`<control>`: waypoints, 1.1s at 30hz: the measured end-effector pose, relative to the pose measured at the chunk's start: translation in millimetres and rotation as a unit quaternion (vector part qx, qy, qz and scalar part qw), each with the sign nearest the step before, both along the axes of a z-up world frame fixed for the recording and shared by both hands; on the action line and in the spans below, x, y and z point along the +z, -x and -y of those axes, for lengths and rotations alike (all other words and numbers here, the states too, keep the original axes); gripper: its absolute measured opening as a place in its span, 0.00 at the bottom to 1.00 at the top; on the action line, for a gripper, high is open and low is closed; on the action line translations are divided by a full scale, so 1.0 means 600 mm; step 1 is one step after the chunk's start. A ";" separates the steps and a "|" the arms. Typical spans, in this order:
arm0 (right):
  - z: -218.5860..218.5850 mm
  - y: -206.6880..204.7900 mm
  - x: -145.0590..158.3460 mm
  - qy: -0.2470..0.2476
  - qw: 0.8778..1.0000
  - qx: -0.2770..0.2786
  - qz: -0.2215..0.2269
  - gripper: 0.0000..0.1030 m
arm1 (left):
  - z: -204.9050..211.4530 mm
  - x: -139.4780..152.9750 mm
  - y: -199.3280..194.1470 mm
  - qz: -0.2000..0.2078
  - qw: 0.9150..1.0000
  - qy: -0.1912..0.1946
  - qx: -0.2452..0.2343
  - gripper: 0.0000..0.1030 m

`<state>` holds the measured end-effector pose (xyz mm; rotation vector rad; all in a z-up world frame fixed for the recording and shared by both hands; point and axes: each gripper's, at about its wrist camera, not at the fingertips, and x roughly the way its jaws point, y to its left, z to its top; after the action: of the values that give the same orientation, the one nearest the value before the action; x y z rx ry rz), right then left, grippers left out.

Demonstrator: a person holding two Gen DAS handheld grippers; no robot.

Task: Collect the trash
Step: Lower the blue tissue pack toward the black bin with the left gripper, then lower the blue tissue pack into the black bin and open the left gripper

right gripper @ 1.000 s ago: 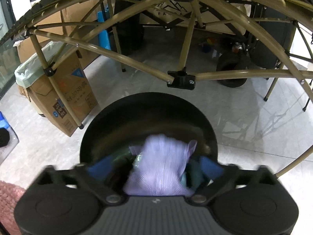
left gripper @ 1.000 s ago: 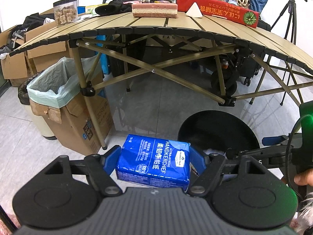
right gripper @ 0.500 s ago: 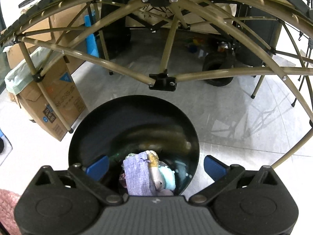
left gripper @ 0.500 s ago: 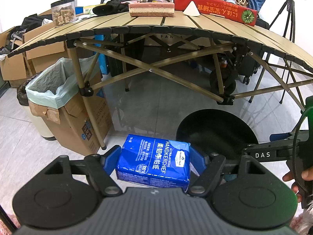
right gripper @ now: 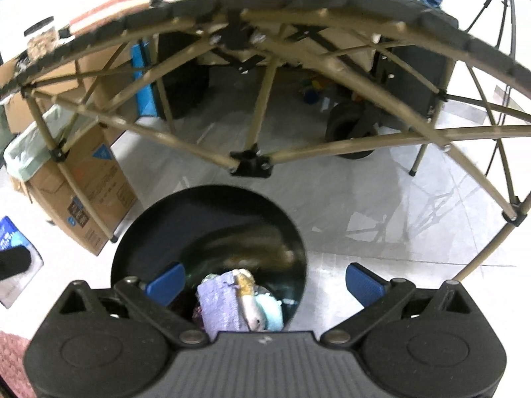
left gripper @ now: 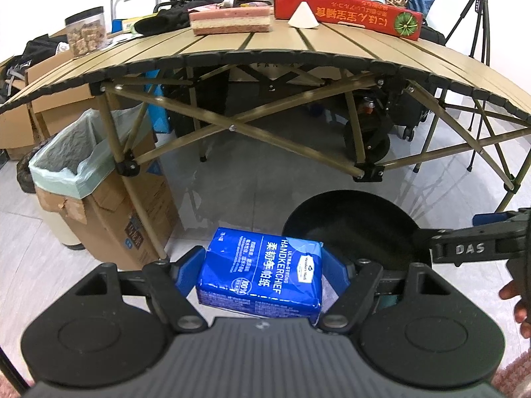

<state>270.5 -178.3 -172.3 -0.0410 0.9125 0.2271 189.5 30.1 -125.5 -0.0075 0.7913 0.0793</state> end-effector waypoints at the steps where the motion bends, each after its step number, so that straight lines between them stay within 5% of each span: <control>1: 0.006 0.000 0.005 -0.002 1.000 -0.005 0.002 1.00 | 0.004 0.000 -0.003 0.001 1.000 0.000 -0.002 0.74; 33: 0.155 0.020 0.087 -0.039 0.990 -0.123 0.056 1.00 | 0.123 -0.019 -0.098 -0.019 0.997 0.007 -0.079 0.74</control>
<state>258.2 -271.3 -120.3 0.1290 0.7877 0.0296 248.4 -43.7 -136.6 0.0439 0.8287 -0.0758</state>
